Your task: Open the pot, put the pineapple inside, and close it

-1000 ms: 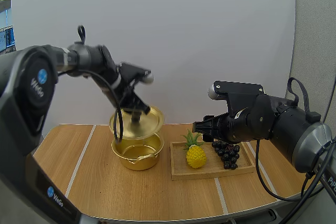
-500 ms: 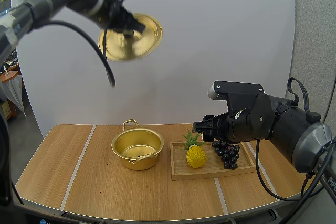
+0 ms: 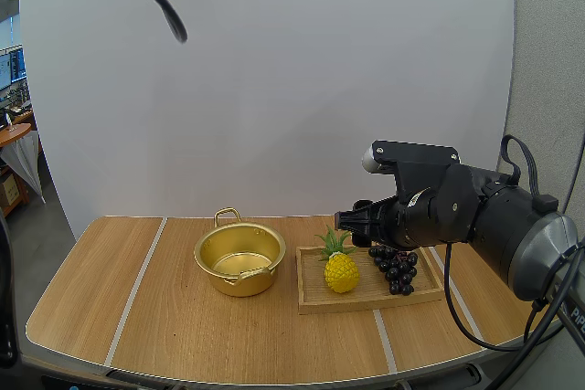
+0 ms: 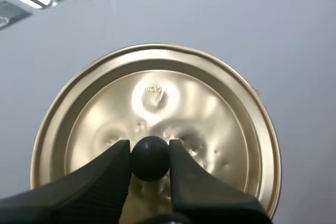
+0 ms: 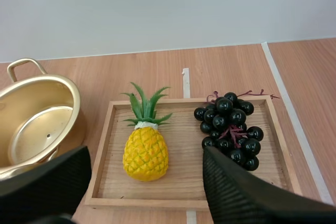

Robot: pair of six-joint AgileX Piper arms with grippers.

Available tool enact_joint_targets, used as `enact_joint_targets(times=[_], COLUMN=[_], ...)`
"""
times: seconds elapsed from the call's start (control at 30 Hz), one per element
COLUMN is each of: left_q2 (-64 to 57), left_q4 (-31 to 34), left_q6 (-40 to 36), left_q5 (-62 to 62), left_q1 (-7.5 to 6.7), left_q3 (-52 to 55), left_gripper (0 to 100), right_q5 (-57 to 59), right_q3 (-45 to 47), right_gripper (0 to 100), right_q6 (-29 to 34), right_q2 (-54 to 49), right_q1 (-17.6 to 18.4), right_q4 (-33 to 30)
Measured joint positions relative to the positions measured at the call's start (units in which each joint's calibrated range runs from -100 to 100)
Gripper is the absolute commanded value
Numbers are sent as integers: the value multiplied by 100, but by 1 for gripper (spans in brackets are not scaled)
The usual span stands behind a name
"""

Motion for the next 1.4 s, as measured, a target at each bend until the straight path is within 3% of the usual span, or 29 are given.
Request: enact_joint_targets(times=[0.2,0.43,0.93,1.27,1.4], left_q2=[-18,-18,-18,-18,-18], left_q4=[21,21,21,21,21], left_q6=[-13,-13,-13,-13,-13], left_q5=[-797,-935,-935,-935,-935], left_q1=[0,0,0,0,0], left_q3=[-27,-27,-27,-27,-27], left_gripper=[0,0,0,0,0], right_q5=[0,613,521,107,123], right_q3=[-47,-880,-1389,-1403,-1643], right_gripper=[100,100,100,100,100], right_q6=[-223,-253,-257,69,747], right_q2=[104,878,2765,3783,4018], right_q1=[238,524,553,553,553], right_q4=[12,44,44,-93,-795])
